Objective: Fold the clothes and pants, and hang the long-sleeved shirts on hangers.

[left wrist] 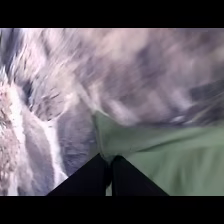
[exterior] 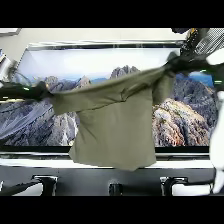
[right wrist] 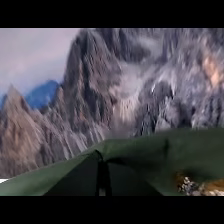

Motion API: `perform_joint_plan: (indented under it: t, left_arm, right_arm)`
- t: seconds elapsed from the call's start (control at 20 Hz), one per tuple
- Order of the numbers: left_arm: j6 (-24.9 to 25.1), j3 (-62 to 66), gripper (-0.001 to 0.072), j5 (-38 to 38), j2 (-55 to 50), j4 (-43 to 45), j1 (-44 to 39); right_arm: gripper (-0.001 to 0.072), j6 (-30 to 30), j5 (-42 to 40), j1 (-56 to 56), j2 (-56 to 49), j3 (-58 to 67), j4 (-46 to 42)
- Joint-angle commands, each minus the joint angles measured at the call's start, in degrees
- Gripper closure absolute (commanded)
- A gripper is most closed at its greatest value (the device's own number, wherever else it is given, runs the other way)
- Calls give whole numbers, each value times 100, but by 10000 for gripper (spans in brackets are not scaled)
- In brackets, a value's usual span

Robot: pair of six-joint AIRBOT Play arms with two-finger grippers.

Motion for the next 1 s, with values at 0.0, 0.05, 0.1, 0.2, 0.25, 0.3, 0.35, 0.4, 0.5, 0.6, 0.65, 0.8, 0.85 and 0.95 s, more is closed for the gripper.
perform_joint_plan:
  t: [0.0, 0.05, 0.1, 0.2, 0.25, 0.3, 0.35, 0.4, 0.5, 0.6, 0.65, 0.8, 0.85, 0.95]
  left_arm:
    - [251, -74, 690, 352, -1318, -66, -256]
    - [251, -74, 690, 411, -1488, -68, -306]
    - [251, -76, 690, 457, -1580, -68, -348]
    - [254, -72, 690, 498, -1606, -66, -404]
    - [251, -46, 690, 459, -1600, -68, -407]
    - [254, 0, 690, 380, -1598, -63, -404]
    - [254, 46, 690, 302, -1598, -63, -404]
    - [256, 94, 690, 227, -1598, -63, -404]
    - [256, 153, 690, 111, -1585, -63, -404]
    - [254, 170, 690, 4, -1563, -63, -404]
    - [254, 170, 690, -61, -1558, -63, -404]
    - [251, 168, 689, -269, -1556, -63, -409]
    - [251, 168, 690, -315, -1556, -63, -409]
    - [254, 168, 690, -411, -1556, -63, -411]
  right_arm:
    - [675, -227, -293, 417, -1325, 4, 369]
    - [650, -179, -378, 520, -1475, 4, 374]
    - [566, -105, -387, 586, -1552, 4, 372]
    - [429, -35, -136, 557, -1506, 7, 420]
    - [388, -120, 186, 437, -1368, 4, 417]
    - [388, -363, 634, 254, -1178, 4, 404]
    - [385, -603, 1139, 42, -973, 4, 317]
    - [339, -717, 1644, -203, -750, 2, 70]
    - [230, -750, 2509, -778, -219, -155, -581]
    - [224, -739, 2771, -1327, 448, -949, -728]
    - [215, -715, 2758, -1530, 817, -1550, -726]
    - [215, -726, 2490, -1751, 1978, -3703, -763]
    - [214, -721, 2321, -1696, 2339, -4411, -763]
    - [214, -708, 1899, -1517, 2935, -5541, -748]
